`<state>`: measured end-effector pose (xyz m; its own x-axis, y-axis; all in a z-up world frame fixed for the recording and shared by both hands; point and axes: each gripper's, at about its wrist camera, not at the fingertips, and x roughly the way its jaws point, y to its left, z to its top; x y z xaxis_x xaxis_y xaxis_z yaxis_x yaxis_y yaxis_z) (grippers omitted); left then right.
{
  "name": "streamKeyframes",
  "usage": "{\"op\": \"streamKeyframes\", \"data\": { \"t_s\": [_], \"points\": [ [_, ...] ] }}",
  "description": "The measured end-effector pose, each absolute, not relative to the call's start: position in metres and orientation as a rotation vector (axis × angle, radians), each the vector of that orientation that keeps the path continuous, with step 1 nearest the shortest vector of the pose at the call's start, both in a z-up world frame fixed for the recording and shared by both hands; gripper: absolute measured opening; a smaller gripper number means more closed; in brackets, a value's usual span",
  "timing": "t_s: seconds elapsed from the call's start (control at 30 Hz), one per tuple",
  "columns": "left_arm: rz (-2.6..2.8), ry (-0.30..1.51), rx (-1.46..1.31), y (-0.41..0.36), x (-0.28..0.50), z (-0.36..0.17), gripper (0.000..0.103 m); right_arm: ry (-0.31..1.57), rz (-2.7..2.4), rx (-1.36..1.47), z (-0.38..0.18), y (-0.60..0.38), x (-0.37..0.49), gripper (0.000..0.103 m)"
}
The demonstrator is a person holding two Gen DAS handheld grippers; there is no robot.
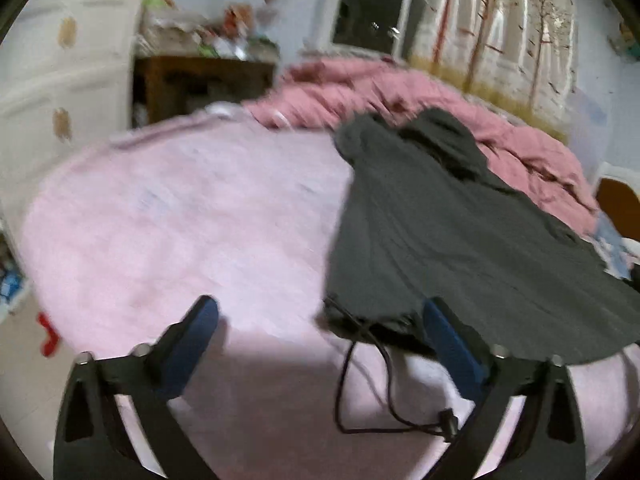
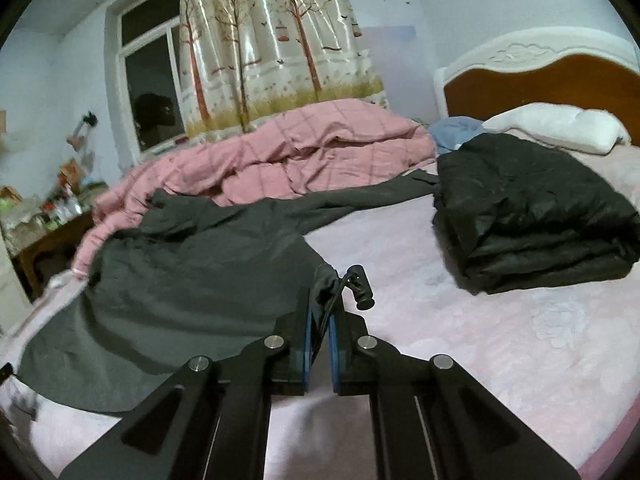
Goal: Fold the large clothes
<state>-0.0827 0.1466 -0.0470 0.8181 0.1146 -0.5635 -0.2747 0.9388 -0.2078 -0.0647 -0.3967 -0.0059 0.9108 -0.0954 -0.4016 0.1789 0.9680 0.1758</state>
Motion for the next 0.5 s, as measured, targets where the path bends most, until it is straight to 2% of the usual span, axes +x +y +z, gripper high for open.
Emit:
{"op": "streamKeyframes", "data": {
  "t_s": [0.13, 0.17, 0.23, 0.27, 0.3, 0.43, 0.5],
  "points": [
    [0.15, 0.652, -0.312, 0.135, -0.063, -0.059, 0.064, 0.455, -0.17, 0.185, -0.015, -0.398, -0.062, 0.006],
    [0.147, 0.651, -0.313, 0.132, -0.061, -0.059, 0.061, 0.46, -0.178, 0.166, -0.017, -0.398, -0.061, 0.006],
    [0.133, 0.644, -0.3, 0.125, -0.058, -0.055, 0.034, 0.461, -0.197, 0.103, -0.021, -0.39, -0.062, 0.006],
    [0.137, 0.634, -0.287, 0.122, -0.058, -0.051, 0.027, 0.457, -0.203, 0.082, -0.023, -0.389, -0.063, 0.006],
    [0.134, 0.607, -0.281, 0.122, -0.06, -0.047, 0.008, 0.451, -0.207, 0.066, -0.023, -0.387, -0.063, 0.006],
    [0.173, 0.37, -0.218, 0.111, -0.093, -0.012, 0.005, 0.381, -0.189, 0.086, -0.016, -0.388, -0.074, 0.005],
    [0.178, 0.32, -0.224, 0.109, -0.105, 0.002, 0.005, 0.32, -0.19, 0.108, -0.008, -0.387, -0.087, 0.005]
  ]
}}
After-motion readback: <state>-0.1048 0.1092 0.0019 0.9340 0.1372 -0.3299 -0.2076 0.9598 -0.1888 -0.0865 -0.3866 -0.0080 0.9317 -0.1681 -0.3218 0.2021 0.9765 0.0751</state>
